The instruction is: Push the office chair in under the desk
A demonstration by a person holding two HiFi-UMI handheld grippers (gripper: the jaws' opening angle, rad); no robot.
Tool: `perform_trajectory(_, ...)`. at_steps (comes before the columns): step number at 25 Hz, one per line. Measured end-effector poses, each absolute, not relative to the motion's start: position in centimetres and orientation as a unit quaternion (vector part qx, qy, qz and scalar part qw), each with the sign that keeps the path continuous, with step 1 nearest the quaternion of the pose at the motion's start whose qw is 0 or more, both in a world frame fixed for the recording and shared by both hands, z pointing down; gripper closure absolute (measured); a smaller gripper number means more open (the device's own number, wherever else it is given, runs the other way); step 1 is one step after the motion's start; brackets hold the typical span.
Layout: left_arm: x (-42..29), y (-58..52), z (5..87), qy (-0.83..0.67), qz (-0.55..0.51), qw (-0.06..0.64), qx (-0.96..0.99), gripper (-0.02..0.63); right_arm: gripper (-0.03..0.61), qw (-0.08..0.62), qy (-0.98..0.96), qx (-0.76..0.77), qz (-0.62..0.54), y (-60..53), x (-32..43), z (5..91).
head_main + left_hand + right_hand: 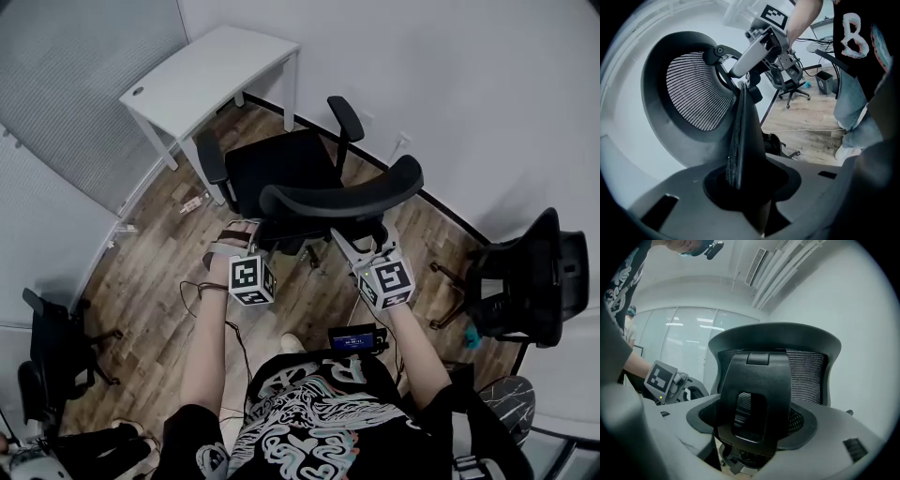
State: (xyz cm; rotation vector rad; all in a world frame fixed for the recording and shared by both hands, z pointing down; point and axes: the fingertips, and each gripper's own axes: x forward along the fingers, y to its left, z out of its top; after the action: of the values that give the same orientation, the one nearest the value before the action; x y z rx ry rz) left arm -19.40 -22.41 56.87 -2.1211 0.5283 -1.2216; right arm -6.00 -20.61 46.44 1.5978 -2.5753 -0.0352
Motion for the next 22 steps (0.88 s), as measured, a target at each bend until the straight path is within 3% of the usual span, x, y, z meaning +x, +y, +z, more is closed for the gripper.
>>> perform_trajectory(22, -20.3, -25.7, 56.8, 0.204, -0.459, 0.321, -0.803, 0.492, 0.253, 0.059, -0.851, 0.522, -0.016, -23.8, -7.0, 46.6)
